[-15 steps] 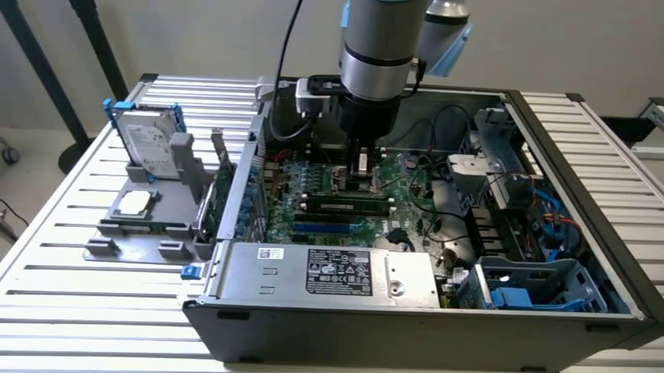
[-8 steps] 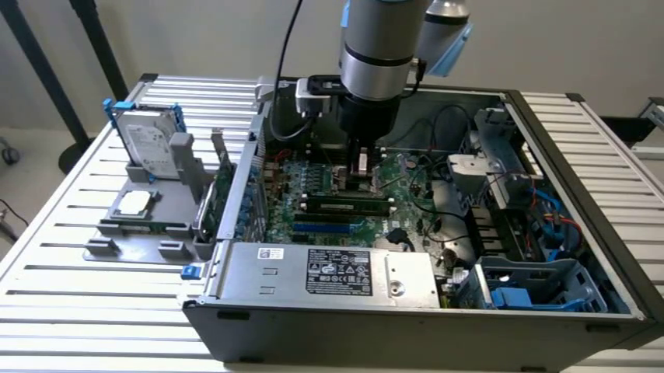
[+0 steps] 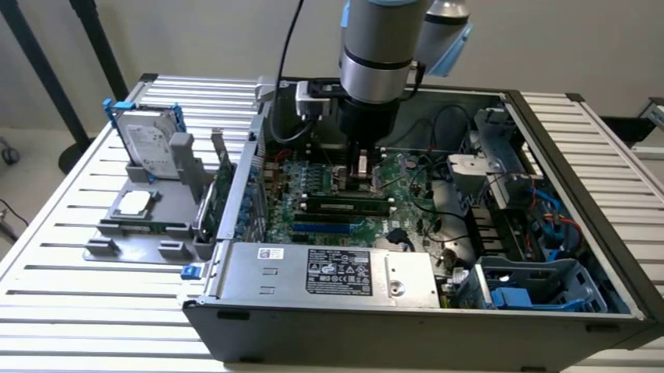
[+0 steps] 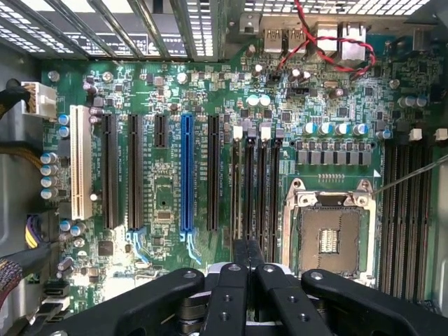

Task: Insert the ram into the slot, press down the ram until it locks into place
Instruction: 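Press down the ram until it locks into place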

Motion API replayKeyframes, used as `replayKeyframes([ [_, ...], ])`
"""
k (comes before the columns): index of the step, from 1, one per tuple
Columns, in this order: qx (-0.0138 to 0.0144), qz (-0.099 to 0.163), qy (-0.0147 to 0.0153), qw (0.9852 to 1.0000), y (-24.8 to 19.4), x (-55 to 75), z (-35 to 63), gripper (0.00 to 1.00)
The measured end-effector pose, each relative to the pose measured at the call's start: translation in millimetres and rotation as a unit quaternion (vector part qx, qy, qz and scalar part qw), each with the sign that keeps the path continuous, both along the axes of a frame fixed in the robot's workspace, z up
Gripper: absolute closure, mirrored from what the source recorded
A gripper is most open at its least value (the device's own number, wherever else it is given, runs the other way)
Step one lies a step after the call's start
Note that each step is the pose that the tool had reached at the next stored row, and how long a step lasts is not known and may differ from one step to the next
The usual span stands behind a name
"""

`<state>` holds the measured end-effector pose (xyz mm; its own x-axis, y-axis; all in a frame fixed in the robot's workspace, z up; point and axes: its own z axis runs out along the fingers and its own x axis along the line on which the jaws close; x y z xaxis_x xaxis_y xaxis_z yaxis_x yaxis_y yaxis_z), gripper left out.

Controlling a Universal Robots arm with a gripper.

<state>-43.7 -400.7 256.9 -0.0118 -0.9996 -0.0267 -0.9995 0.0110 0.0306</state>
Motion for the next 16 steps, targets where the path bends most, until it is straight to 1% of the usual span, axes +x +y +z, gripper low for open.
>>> replayKeyframes([
  [12, 0.0001, 0.000, -0.0002, 1.0000, 0.0, 0.0, -21.8, 0.89],
  [16, -0.0004, 0.001, -0.0001, 1.0000, -0.1, 0.0, -28.8, 0.89],
])
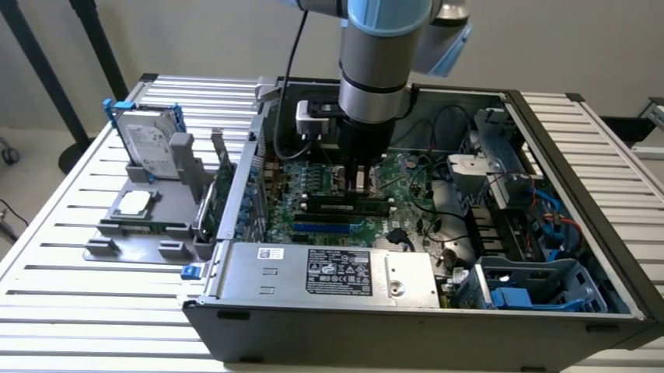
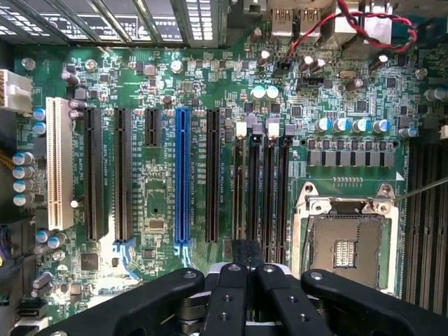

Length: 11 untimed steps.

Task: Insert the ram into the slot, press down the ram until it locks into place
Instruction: 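Press down the ram until it locks into place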

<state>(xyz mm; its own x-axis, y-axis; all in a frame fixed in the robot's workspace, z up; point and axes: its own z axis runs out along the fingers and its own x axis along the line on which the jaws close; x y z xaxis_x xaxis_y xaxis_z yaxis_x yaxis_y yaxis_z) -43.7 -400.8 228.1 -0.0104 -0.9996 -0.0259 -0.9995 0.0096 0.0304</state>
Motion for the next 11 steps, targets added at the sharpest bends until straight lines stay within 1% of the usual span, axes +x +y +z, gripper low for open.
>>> replayKeyframes([
  [2, -0.0004, 0.000, 0.0003, 1.0000, -0.1, -0.1, -3.4, 0.89],
  [4, -0.0008, 0.000, 0.0004, 1.0000, -0.3, -0.1, -2.5, 0.89],
  [5, 0.0010, 0.000, -0.0002, 1.0000, 0.2, -0.1, 0.7, 0.89],
  [7, 0.0005, 0.000, -0.0001, 1.0000, 0.0, -0.1, 9.8, 0.89],
  [10, 0.0006, 0.000, -0.0001, 1.0000, 0.0, 0.0, 23.8, 0.89],
  [11, 0.0005, 0.000, 0.0000, 1.0000, -0.1, 0.0, 27.1, 0.89],
])
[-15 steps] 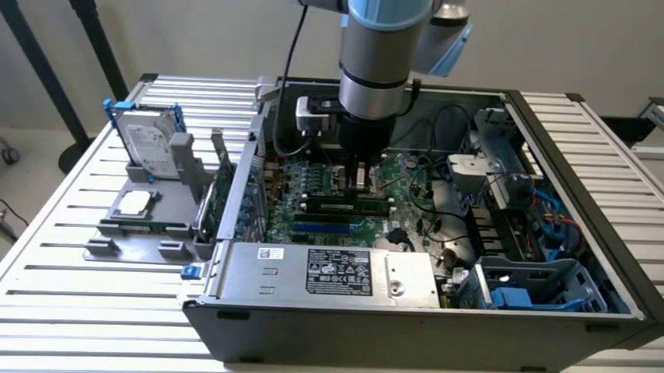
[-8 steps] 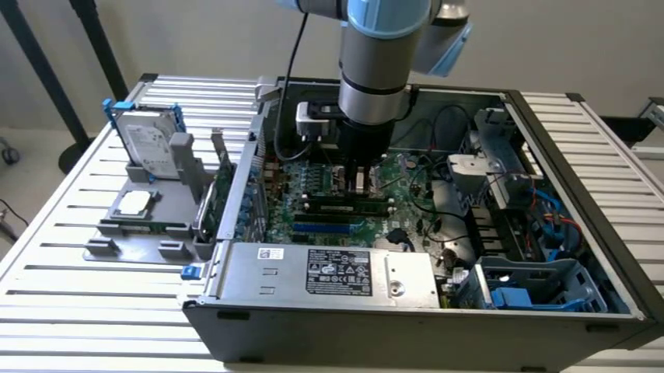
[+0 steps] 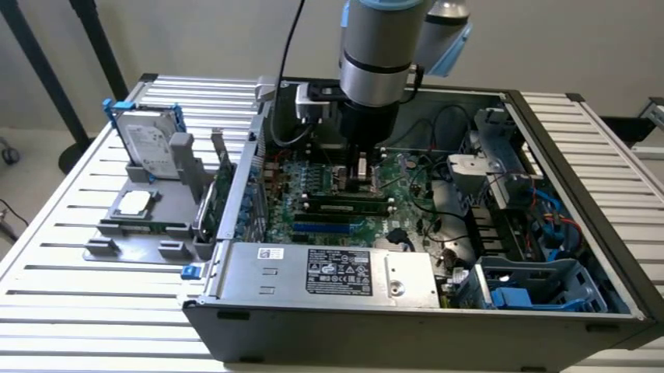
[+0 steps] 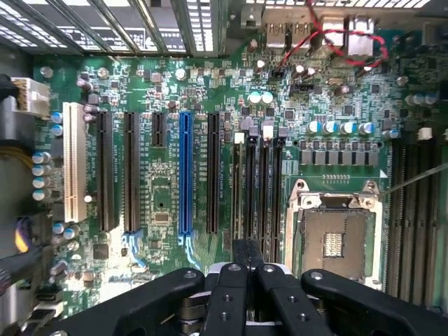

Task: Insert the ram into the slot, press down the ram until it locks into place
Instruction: 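Press down the ram until it locks into place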

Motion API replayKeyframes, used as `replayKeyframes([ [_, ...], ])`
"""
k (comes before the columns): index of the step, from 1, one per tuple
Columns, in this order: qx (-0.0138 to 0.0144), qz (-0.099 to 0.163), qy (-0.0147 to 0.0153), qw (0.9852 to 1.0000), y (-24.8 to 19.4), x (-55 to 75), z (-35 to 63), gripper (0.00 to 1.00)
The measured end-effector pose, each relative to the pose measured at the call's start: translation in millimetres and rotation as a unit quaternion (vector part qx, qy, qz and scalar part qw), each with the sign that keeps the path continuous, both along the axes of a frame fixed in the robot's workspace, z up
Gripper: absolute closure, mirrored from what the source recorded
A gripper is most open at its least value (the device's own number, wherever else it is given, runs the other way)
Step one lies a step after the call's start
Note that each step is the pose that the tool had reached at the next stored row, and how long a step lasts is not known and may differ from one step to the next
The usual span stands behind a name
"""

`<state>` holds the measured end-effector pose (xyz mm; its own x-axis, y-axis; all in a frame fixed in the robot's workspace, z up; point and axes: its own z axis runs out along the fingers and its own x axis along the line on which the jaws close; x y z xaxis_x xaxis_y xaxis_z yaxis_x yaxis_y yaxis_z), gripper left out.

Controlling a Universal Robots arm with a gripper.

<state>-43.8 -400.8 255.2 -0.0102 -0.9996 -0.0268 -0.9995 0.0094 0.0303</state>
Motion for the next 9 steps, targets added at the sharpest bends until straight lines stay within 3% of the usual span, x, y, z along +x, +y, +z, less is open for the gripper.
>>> replayKeyframes([
  [9, 0.0001, 0.000, -0.0001, 1.0000, 0.0, 0.0, 0.2, 0.89],
])
